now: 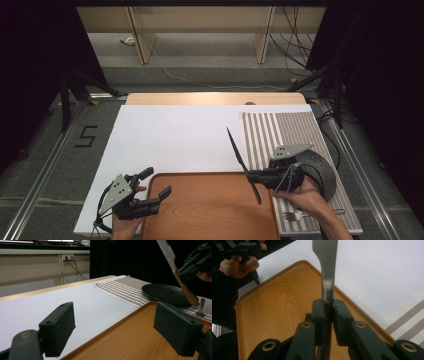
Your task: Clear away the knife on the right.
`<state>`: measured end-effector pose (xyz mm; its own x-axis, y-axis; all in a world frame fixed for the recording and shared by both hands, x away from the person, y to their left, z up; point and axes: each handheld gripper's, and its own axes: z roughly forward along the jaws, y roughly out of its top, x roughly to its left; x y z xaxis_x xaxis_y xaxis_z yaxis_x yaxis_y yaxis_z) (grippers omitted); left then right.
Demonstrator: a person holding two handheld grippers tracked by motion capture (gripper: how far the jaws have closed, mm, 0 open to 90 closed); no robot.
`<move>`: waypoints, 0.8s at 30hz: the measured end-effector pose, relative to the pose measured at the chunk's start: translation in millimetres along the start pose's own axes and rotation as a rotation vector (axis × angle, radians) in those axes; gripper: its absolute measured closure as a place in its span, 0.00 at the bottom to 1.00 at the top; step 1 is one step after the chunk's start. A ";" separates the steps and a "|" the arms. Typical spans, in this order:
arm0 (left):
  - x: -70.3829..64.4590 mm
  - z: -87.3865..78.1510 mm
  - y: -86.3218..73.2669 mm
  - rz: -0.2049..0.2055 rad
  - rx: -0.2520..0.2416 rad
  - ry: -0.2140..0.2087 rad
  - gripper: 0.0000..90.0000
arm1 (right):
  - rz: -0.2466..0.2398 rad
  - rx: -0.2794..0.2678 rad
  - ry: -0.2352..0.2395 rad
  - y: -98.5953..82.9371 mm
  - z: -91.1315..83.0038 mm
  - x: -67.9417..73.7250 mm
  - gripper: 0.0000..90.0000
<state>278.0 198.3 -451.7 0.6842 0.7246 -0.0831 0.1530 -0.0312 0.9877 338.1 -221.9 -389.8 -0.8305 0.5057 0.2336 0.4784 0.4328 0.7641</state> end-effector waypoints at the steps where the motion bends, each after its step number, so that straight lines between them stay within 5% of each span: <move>1: -0.1 -0.1 -0.1 0.001 0.000 0.000 0.19 | 0.000 0.004 0.003 -0.8 0.2 1.4 0.90; 24: -2.0 -1.2 0.6 0.004 -0.004 0.000 0.19 | 0.044 0.068 0.028 -25.4 12.9 28.1 0.90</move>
<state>275.8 197.7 -450.7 0.6849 0.7243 -0.0794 0.1477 -0.0313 0.9885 306.3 -209.1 -410.4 -0.8155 0.5048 0.2831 0.5319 0.4609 0.7104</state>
